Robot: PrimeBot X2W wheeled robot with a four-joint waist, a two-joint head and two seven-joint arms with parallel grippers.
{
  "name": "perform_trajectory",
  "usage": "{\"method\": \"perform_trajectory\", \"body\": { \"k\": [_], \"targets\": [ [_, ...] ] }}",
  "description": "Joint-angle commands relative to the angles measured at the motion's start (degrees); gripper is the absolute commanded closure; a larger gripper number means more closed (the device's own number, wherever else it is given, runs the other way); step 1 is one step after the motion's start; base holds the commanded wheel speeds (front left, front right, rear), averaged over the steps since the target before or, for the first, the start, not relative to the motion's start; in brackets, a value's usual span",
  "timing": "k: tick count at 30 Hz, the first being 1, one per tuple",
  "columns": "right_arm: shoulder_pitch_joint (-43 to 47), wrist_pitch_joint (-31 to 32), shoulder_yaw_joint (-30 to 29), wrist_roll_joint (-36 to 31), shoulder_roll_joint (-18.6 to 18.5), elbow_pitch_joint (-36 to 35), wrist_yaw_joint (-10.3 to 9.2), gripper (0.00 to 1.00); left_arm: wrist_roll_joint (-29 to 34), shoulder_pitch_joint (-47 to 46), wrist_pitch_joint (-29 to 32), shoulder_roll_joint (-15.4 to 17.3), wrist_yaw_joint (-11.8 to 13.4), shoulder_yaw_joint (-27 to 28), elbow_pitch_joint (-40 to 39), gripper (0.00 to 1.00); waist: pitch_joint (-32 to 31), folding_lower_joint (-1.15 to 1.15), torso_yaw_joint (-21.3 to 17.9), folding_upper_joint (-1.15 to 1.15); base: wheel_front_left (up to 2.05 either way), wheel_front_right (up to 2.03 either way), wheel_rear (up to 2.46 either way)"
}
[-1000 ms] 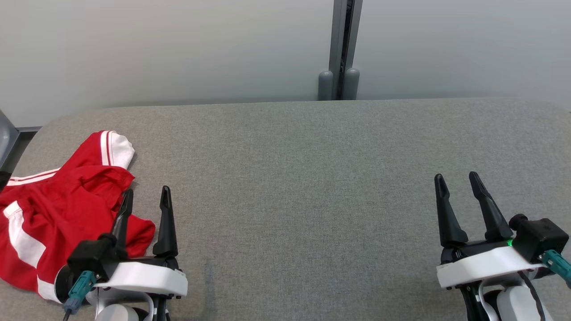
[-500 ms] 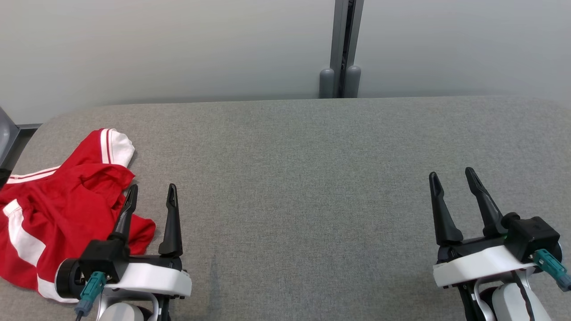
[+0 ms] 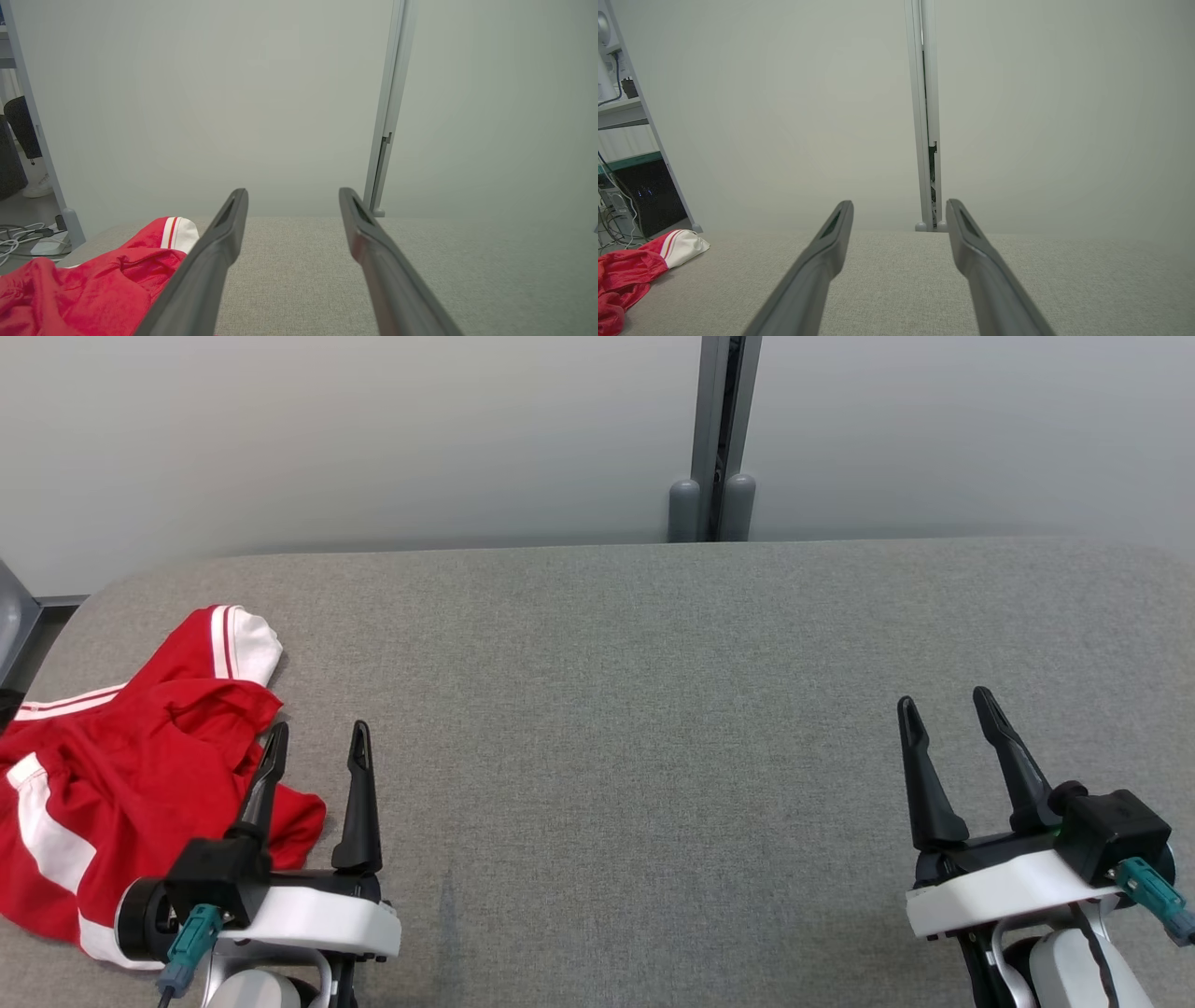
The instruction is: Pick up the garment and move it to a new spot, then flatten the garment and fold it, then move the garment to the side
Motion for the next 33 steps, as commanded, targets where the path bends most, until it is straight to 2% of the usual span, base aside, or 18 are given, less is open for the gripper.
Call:
{"method": "perform_trajectory", "body": {
  "k": [1,19,26,33],
  "targets": [
    [0.03,-0.28,0.05,0.34,-0.48,0.02,0.10,0.00,0.01,-0.99,-0.30,0.26,0.16,0.12,0.00,0.00,0.03,0.00,0.01,0.00,0.00,0.00,0.00],
    [0.10,-0.27,0.16,0.53,-0.47,-0.19,0.10,0.00,-0.19,-1.42,-0.30,0.27,0.11,0.12,1.03,0.00,0.33,0.00,0.82,0.00,0.00,0.00,0.00],
    [0.13,-0.27,0.30,1.39,-0.46,0.04,0.10,0.00,-0.39,-1.31,-0.30,0.27,0.41,0.63,1.56,0.00,0.25,0.00,3.63,0.00,0.00,0.00,0.00],
    [0.39,-0.26,0.61,2.00,-0.46,0.13,0.10,0.00,0.17,-1.45,-0.29,0.26,1.01,0.76,1.87,0.00,0.49,0.00,8.34,0.00,0.00,0.00,0.00]
  ]
}}
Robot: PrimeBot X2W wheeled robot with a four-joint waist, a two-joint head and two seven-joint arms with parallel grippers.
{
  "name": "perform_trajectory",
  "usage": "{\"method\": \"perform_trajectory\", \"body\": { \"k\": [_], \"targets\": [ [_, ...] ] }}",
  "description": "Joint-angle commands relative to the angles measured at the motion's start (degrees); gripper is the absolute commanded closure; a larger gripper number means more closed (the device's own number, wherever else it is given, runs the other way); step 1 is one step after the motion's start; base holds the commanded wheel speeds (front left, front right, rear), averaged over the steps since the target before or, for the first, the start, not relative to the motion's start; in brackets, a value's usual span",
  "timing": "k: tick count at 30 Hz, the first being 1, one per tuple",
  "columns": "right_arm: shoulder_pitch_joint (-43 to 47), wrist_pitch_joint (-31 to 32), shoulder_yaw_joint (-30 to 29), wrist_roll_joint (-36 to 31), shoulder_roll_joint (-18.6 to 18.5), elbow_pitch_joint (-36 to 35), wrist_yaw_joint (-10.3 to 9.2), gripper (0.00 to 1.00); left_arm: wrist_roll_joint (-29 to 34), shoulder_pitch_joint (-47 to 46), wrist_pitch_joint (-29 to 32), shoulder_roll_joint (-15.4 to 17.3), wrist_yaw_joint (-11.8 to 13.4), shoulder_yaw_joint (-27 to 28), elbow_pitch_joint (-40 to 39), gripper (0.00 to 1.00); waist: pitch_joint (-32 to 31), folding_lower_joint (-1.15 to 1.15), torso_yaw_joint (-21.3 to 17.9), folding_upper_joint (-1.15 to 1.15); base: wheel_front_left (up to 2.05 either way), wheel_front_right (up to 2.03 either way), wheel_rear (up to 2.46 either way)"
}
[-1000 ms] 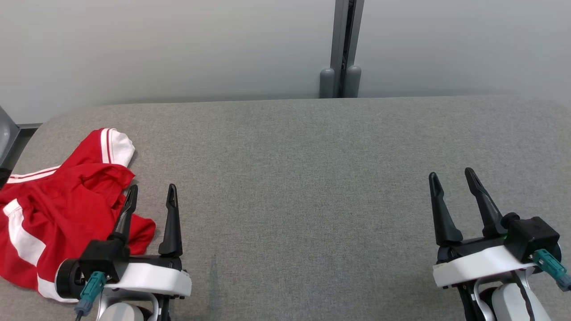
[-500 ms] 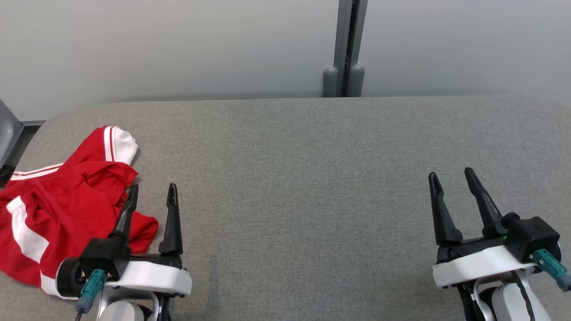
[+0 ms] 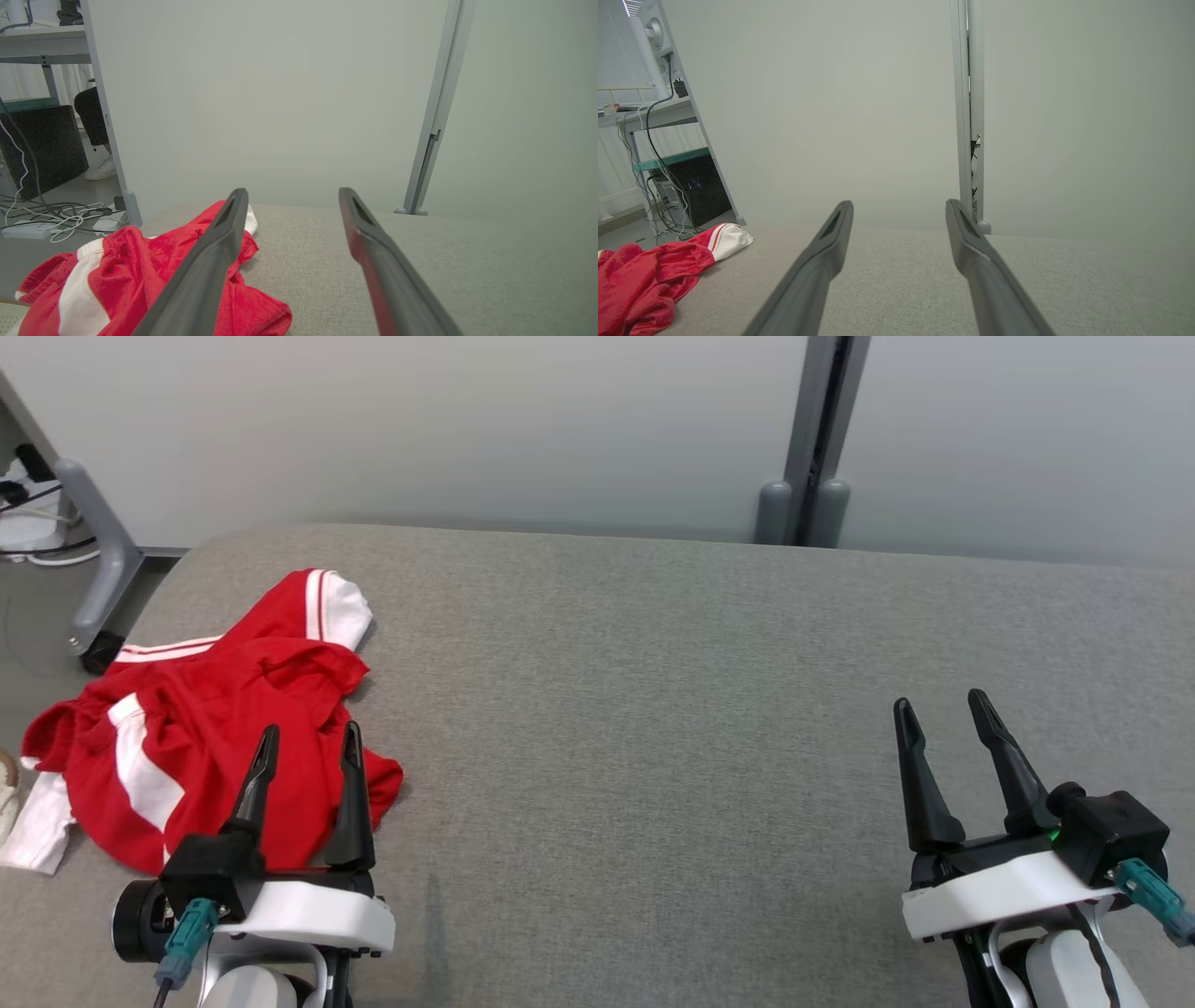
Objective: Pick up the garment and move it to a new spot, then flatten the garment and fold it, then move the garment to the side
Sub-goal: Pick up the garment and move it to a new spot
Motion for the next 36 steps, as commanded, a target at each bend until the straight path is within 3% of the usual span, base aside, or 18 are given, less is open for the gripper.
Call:
{"method": "perform_trajectory", "body": {
  "k": [1,18,23,30,36],
  "targets": [
    [0.35,-0.21,0.09,0.50,-0.43,0.12,0.10,0.00,0.24,-0.62,-0.28,0.25,0.51,0.21,0.12,0.00,0.08,0.00,2.26,0.00,0.00,0.00,0.00],
    [0.72,-0.14,2.58,2.47,-0.45,0.94,0.10,0.00,-0.10,0.41,-0.21,0.24,-0.49,2.05,2.46,0.00,-1.07,0.00,14.51,0.00,0.00,0.00,0.00],
    [0.98,-0.13,3.01,2.53,-0.45,1.08,0.10,0.00,-0.85,0.62,-0.21,0.24,-1.02,2.51,3.54,0.00,-1.44,0.00,15.71,0.00,0.00,0.00,0.00],
    [0.89,-0.14,3.81,3.03,-0.41,0.83,0.10,0.00,-1.93,-1.93,-0.21,0.53,-3.87,3.61,5.50,0.00,-1.15,0.00,16.12,0.00,0.00,0.00,0.00],
    [-0.05,-0.14,4.65,3.19,-0.43,-0.09,0.10,0.00,-2.57,-9.39,4.12,4.55,-6.22,4.09,9.86,0.00,0.42,0.00,15.81,0.00,0.00,0.00,0.00]
  ]
}}
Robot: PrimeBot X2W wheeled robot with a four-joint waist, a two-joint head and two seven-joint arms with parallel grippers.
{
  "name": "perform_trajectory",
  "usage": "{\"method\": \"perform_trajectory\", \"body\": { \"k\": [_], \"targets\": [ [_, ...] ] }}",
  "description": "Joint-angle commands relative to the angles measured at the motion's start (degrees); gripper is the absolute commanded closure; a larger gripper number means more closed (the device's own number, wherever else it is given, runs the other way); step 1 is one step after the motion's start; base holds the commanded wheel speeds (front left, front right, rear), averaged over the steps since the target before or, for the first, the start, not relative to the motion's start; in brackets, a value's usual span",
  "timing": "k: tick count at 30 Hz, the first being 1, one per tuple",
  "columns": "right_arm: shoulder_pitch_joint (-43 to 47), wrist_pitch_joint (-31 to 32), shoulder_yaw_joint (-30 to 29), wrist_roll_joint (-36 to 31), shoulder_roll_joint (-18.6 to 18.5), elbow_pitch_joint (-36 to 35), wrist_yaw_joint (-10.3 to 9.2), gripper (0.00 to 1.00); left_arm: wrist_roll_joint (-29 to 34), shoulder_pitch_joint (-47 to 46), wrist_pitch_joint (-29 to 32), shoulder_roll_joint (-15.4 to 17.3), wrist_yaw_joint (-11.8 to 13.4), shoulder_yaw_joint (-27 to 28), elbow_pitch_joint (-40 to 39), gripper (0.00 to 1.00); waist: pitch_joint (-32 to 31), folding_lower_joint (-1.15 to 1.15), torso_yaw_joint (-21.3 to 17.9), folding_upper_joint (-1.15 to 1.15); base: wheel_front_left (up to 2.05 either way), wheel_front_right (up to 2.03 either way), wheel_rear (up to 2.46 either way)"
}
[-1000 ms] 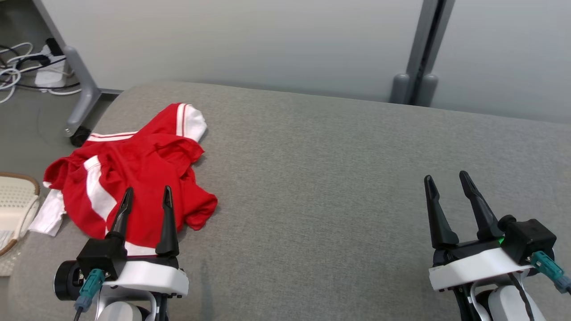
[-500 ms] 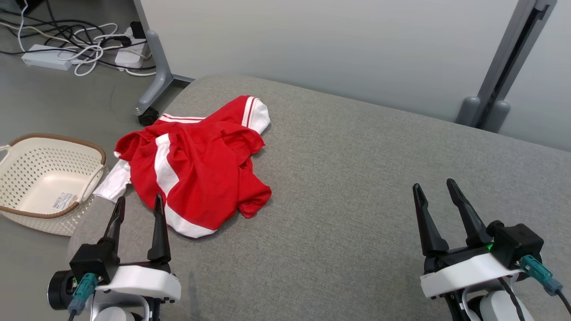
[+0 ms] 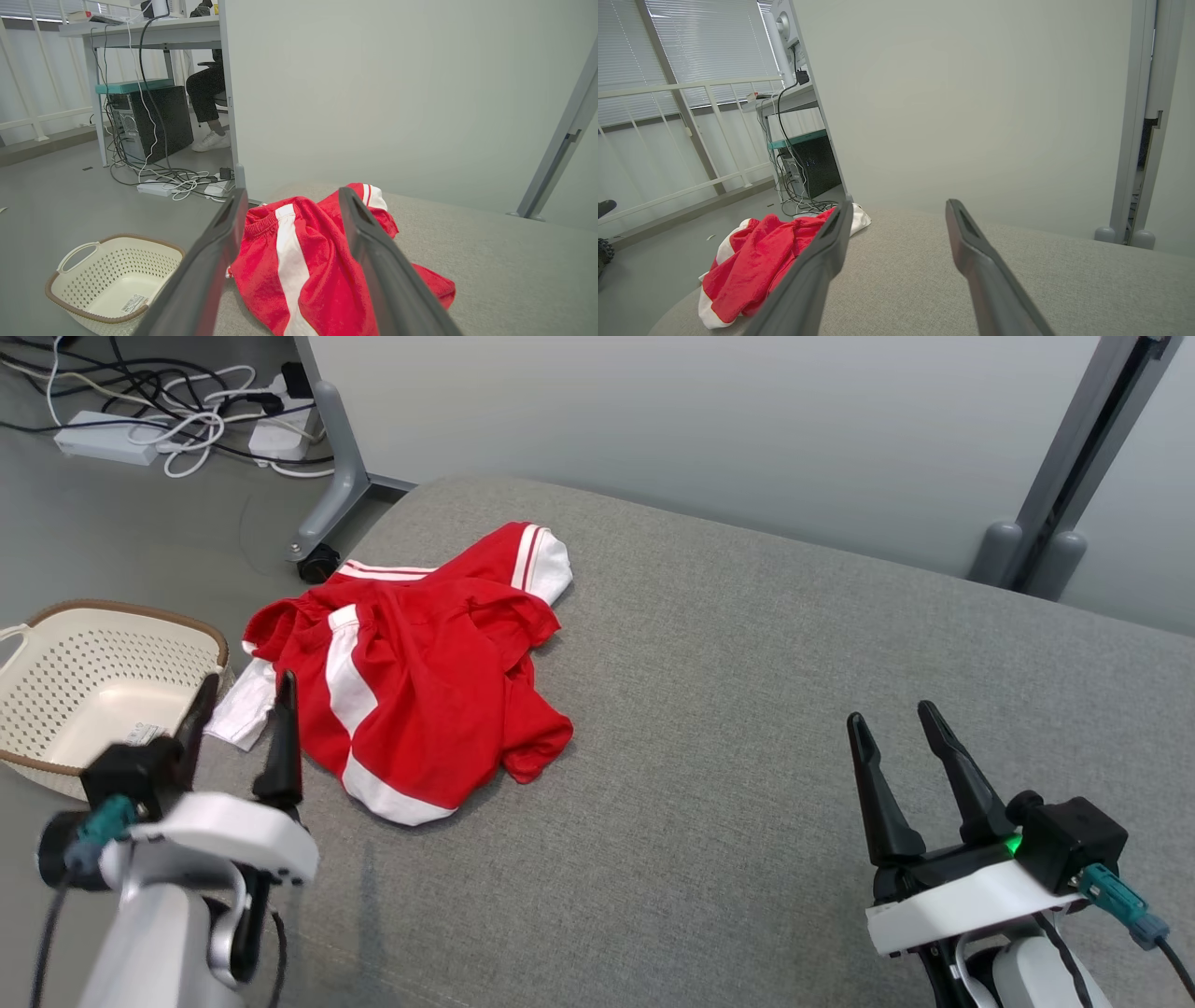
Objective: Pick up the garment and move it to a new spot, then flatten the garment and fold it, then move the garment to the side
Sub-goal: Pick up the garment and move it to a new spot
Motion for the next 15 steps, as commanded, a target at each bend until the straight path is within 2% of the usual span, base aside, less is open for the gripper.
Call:
{"method": "perform_trajectory", "body": {
  "k": [1,10,15],
  "targets": [
    [-0.83,-0.02,0.20,-0.27,-0.42,-0.31,0.09,0.00,-0.50,-3.75,2.73,1.71,-0.62,0.47,1.11,0.00,0.79,0.00,-0.32,0.00,0.00,0.00,0.00],
    [-3.40,-0.02,1.05,-1.08,-0.76,-1.30,0.09,0.00,-6.71,-19.73,21.42,9.38,-3.06,2.71,11.21,0.00,4.06,0.00,-4.68,0.00,0.00,0.00,0.00],
    [-4.62,-0.03,1.65,-1.21,-0.90,-1.68,0.09,0.00,-9.29,-25.29,26.45,12.33,-3.69,3.24,16.59,0.00,6.06,0.00,-7.85,0.00,0.00,0.00,0.00]
  ]
}}
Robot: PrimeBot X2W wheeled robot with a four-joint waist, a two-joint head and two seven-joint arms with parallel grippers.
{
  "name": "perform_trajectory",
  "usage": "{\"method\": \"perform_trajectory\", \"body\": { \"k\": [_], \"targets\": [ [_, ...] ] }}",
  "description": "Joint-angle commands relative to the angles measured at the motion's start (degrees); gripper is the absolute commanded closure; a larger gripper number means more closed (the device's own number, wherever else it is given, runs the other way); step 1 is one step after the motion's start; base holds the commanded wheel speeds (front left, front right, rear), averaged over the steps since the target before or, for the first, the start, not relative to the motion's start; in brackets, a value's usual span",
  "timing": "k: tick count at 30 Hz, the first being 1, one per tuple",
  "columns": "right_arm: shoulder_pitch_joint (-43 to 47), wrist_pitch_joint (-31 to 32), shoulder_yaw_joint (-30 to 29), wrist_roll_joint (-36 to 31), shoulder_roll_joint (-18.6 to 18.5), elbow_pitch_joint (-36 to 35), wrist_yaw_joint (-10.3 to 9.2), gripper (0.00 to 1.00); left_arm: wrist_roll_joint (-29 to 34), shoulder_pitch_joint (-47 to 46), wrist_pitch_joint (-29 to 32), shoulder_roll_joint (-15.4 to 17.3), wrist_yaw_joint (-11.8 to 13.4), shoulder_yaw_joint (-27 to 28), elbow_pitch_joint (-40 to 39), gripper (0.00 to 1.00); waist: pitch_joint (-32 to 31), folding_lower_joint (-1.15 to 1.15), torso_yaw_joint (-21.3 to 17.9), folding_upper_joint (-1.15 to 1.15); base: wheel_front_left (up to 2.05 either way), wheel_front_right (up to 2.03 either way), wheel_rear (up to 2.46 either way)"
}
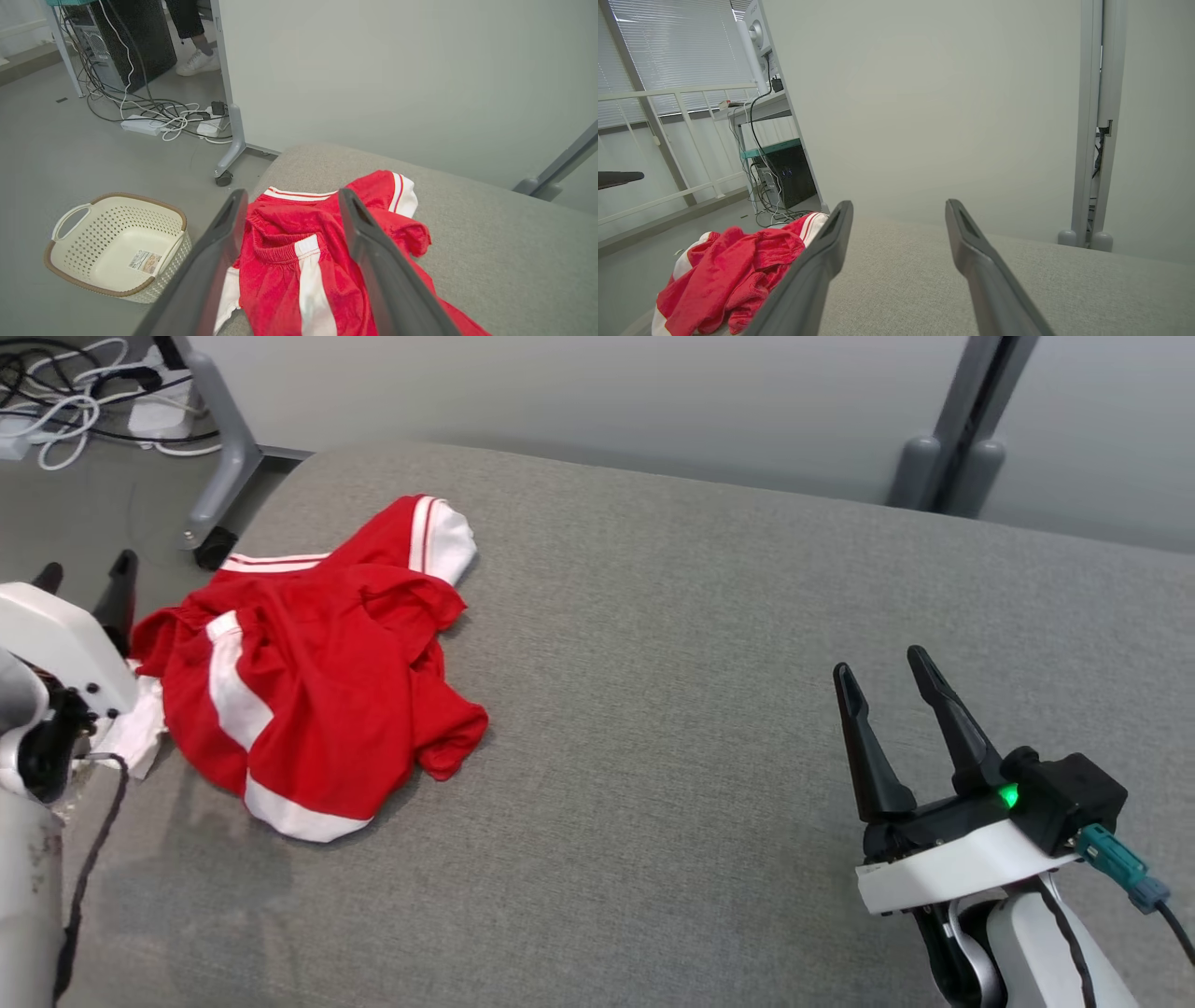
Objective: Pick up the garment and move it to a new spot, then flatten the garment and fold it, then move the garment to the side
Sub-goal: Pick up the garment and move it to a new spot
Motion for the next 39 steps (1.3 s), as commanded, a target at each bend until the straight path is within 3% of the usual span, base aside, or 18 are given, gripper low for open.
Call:
{"method": "perform_trajectory", "body": {
  "k": [1,10,16,22,23,24,25,39],
  "targets": [
    [-0.68,-0.01,0.05,-0.23,-0.38,-0.19,0.07,0.00,-0.91,-1.47,0.77,0.97,-0.28,0.38,1.25,0.00,2.03,0.00,-2.53,0.00,0.00,0.00,0.00],
    [-3.83,-0.01,-0.15,-0.19,-1.19,-2.33,0.05,0.00,-3.42,-7.07,7.20,5.86,-0.51,1.28,16.45,0.00,7.61,0.00,-9.60,0.00,0.00,0.00,0.00],
    [-4.61,-0.01,-0.44,-0.20,-1.37,-3.16,0.05,0.00,-5.06,-7.44,11.61,6.60,-0.89,0.60,23.74,0.00,9.19,0.00,-11.52,0.00,0.00,0.00,0.00],
    [-4.93,-0.02,-0.49,-0.41,-1.43,-3.73,0.05,0.00,-6.13,-7.81,12.19,6.94,-0.98,-0.29,27.22,0.01,10.24,0.00,-12.17,0.00,0.00,0.00,0.00],
    [-4.94,-0.01,-0.52,-0.48,-1.40,-3.80,0.05,0.00,-6.38,-7.89,12.37,6.87,-1.00,-0.48,27.54,0.25,10.37,0.00,-12.20,0.00,0.00,0.00,0.00],
    [-4.93,-0.01,-0.54,-0.50,-1.34,-3.88,0.05,0.00,-6.53,-8.08,12.36,6.82,-1.00,-0.70,27.68,0.68,10.50,0.00,-12.20,0.00,0.00,0.00,0.00],
    [-4.98,-0.01,-0.60,-0.56,-1.30,-3.89,0.05,0.00,-6.86,-8.25,12.29,6.70,-0.94,-1.07,27.54,1.00,10.62,0.00,-12.18,0.00,0.00,0.00,0.00],
    [-4.05,-0.01,-0.78,0.38,-0.63,-2.44,0.05,0.00,-8.46,-8.19,7.43,9.06,-0.94,-7.61,23.82,1.00,6.66,0.00,-10.98,0.00,0.00,0.00,0.00]
  ]
}}
